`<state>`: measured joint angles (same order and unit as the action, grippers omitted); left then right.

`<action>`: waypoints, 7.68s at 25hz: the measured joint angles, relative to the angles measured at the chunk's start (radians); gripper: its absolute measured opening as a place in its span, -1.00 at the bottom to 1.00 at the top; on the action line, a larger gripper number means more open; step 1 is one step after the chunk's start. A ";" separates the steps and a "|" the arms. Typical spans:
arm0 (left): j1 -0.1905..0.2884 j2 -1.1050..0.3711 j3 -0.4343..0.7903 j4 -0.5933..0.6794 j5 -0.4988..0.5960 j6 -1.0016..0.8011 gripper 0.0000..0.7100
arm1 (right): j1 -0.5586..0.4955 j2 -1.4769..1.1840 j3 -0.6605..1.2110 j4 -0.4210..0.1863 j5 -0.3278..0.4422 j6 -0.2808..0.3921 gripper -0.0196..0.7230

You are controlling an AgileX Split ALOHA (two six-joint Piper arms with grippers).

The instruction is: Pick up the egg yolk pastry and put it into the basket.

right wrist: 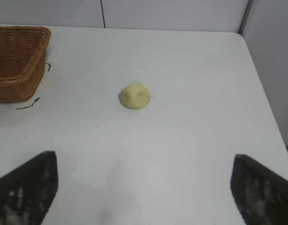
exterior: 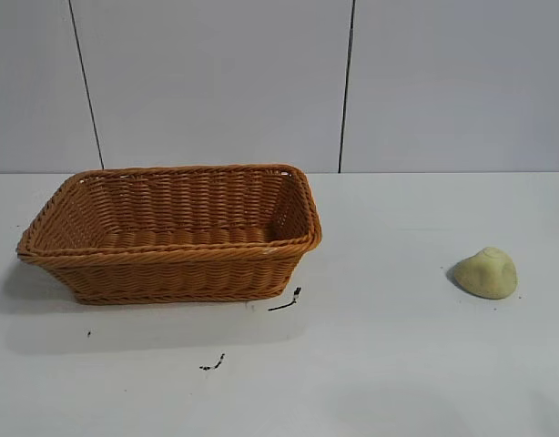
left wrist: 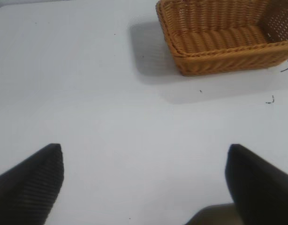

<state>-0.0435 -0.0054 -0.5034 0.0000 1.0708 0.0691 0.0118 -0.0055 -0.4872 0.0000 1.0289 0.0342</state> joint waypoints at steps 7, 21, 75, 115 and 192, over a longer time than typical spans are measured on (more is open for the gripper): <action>0.000 0.000 0.000 0.000 0.000 0.000 0.96 | 0.000 0.000 0.000 0.000 0.000 0.000 0.92; 0.000 0.000 0.000 0.000 0.000 0.000 0.96 | 0.000 0.410 -0.145 -0.014 -0.018 0.000 0.92; 0.000 0.000 0.000 0.000 0.000 0.000 0.96 | 0.054 2.149 -0.881 0.013 -0.320 -0.018 0.92; 0.000 0.000 0.000 0.000 0.000 0.000 0.96 | 0.280 2.091 -1.499 0.006 0.028 0.003 -0.39; 0.000 0.000 0.000 0.000 0.000 0.000 0.96 | 0.055 2.035 -1.546 -0.034 0.182 0.018 0.92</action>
<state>-0.0435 -0.0054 -0.5034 0.0000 1.0708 0.0691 0.0664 2.0296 -2.0333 -0.0343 1.2112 0.0527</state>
